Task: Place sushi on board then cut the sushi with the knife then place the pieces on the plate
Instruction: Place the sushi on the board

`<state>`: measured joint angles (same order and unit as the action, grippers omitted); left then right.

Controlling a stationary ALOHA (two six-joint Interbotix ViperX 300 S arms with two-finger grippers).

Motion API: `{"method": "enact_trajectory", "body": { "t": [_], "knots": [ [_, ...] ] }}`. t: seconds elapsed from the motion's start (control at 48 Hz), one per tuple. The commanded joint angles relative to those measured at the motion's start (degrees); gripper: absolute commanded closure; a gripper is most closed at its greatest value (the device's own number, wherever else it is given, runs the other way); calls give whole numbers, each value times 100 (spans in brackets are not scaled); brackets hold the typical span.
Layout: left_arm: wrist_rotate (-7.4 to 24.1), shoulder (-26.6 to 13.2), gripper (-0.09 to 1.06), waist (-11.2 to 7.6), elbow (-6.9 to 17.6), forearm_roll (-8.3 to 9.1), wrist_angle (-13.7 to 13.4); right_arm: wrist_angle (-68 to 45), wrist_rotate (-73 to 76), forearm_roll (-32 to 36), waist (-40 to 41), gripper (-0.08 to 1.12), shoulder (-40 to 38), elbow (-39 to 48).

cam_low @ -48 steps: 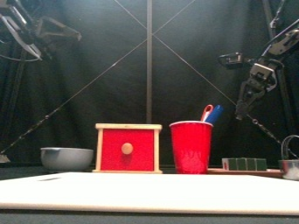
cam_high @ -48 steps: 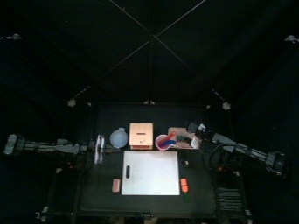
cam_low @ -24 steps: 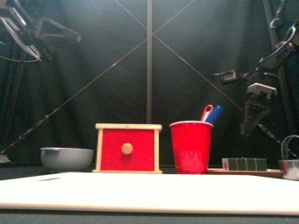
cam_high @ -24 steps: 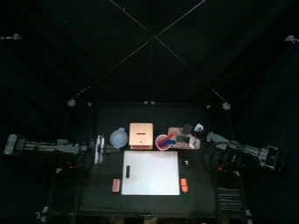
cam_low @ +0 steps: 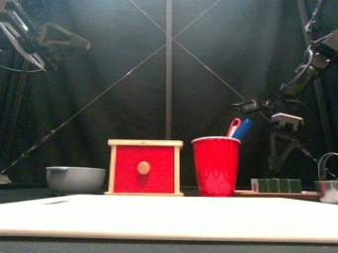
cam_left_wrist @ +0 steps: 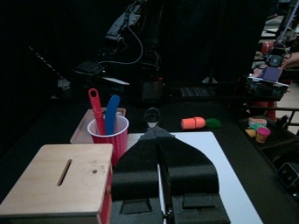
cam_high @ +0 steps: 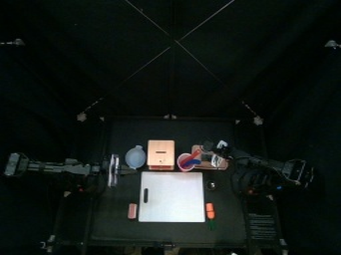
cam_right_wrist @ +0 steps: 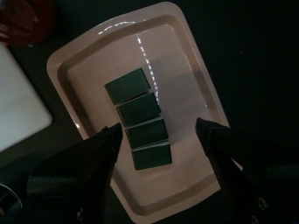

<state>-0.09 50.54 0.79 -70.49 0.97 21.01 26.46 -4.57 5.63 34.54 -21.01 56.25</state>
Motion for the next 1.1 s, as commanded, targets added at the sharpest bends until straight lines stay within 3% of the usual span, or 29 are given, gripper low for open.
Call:
{"method": "enact_trajectory", "body": {
  "t": [0.021, 0.396, 1.104],
  "knots": [
    [0, -26, 99, 18, 70, 0, 53, -70, -237, -264, 123, 6, 9, -70],
    [0, -26, 99, 18, 53, 9, 53, -132, -782, -738, 255, 6, 334, -26],
    [9, -26, 99, 18, 44, 9, 53, -519, -835, -712, 299, 9, 1099, -193]
  ]
}}
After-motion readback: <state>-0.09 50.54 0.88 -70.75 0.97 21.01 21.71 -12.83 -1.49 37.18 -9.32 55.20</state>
